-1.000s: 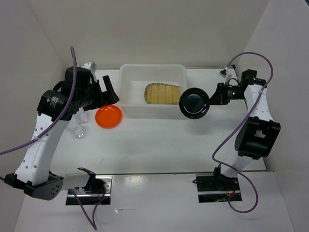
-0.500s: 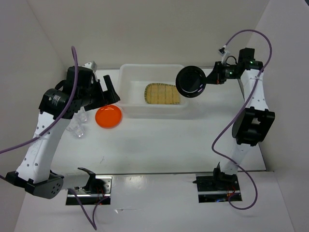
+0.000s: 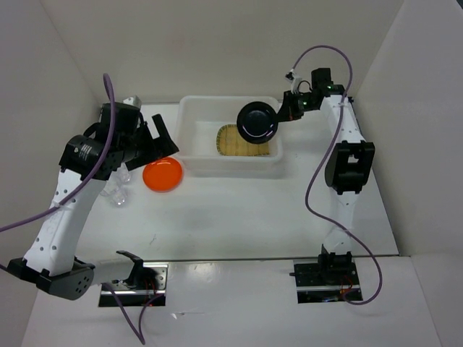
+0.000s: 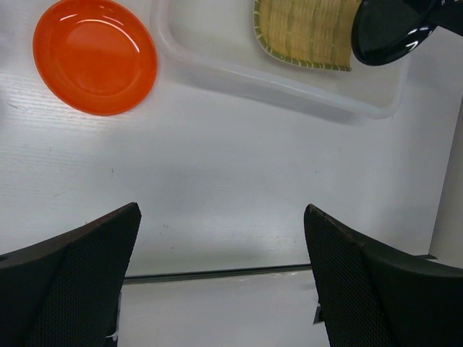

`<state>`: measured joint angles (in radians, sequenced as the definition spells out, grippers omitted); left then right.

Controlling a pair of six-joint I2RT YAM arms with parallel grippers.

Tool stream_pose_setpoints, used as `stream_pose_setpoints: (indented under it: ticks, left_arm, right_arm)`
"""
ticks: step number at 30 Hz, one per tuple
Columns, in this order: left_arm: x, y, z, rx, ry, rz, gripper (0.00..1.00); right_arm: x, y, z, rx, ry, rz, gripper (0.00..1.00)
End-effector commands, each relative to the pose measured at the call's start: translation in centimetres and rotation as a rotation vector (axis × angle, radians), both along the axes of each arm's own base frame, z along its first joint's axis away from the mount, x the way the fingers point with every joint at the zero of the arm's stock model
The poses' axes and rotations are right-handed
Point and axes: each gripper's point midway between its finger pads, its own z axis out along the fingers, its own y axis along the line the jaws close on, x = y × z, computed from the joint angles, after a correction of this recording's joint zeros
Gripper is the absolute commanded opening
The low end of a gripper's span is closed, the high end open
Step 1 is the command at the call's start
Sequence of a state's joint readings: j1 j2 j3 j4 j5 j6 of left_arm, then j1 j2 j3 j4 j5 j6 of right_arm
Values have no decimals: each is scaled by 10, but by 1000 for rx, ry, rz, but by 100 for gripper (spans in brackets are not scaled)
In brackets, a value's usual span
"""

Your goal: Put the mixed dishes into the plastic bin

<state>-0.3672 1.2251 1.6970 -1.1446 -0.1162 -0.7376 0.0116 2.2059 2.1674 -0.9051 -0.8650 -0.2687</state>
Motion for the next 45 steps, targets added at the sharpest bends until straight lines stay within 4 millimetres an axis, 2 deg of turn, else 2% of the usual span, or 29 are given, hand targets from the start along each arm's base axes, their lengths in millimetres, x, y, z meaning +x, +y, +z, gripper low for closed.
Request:
stream_pose_setpoints:
  ticks: [1,2,4,5,9,10,11,12,14,15,16,18,19,21,25,27,29,30,32,34,35,36,37,38,40,42,43,44,45]
  left_arm:
    - [-4,5,3,-24,-11,49,100]
    - [-3,6,0,-24,-3,64,100]
    - [-5,9,-3,-16,12,79,100]
    - [-6,9,-6,-18,24,86,100]
    - [-11,12,-14,-18,63,118,100]
    - [-10,14,-14,-11,60,126,100]
    - [-12,15,-16,-14,73,134,100]
    - [-13,16,-17,-11,80,147,100]
    - [-13,16,-17,-18,81,154,100]
    - [-15,18,-21,-11,96,167,100]
    - [-15,18,-21,-11,96,167,100]
    - [-15,18,-24,-14,106,174,100]
    - [-14,19,-24,-14,104,187,100]
    - [-14,19,-27,-16,113,194,100]
    - [-16,21,-25,-15,102,200,100]
    - [-15,23,-25,-9,99,206,100]
    - [-15,23,-25,-9,99,206,100]
    - [-15,23,-25,-9,99,206,100]
    - [-14,24,-25,-3,96,213,100]
    - [-16,25,-23,-7,87,213,100]
    - [-17,25,-26,-2,97,213,100]
    - [-17,25,-26,-2,97,213,100]
    - [-18,28,-24,0,84,220,100]
    - [-17,27,-25,0,84,220,100]
    - [-18,28,-23,-4,75,220,100]
    - [-20,30,-21,0,55,220,100]
    - [-19,30,-27,5,66,220,100]
    - [-22,31,-27,3,62,220,100]
    - [-23,31,-26,-2,51,220,100]
  right_arm:
    - [23,16,6,-20,-70,-1,0]
    - [28,16,-9,-21,-47,-1,0]
    - [38,28,-7,-32,-76,5,0]
    - [49,29,-11,-27,-89,0,0]
    - [65,48,-25,-30,-97,9,0]
    - [70,46,-29,-41,-96,-9,0]
    - [72,54,-24,-45,-118,-2,0]
    - [71,61,-36,-47,-95,11,0]
    - [73,66,-40,-63,-98,8,0]
    - [70,71,-51,-74,-72,15,0]
    - [69,71,-52,-75,-63,16,0]
    - [66,85,-65,-82,-38,31,0]
    - [67,84,-71,-91,-29,25,0]
    - [68,91,-68,-80,-30,22,0]
    - [71,88,-78,-97,-13,1,0]
    - [62,86,-87,-108,40,4,0]
    - [60,83,-93,-130,50,0,6]
    - [59,80,-90,-142,50,-10,10]
    - [57,78,-92,-152,58,-16,10]
    - [53,78,-86,-152,59,-16,12]
    - [51,76,-85,-163,68,-22,18]
    - [51,76,-85,-163,68,-22,28]
    - [50,73,-78,-173,62,-30,62]
    - [49,72,-71,-179,55,-37,75]
    - [51,68,-60,-192,32,-64,88]
    - [49,68,-32,-177,-8,-75,91]
    - [54,63,-17,-162,-41,-97,92]
    - [56,64,-1,-147,-73,-107,94]
    - [56,56,37,-120,-142,-137,94]
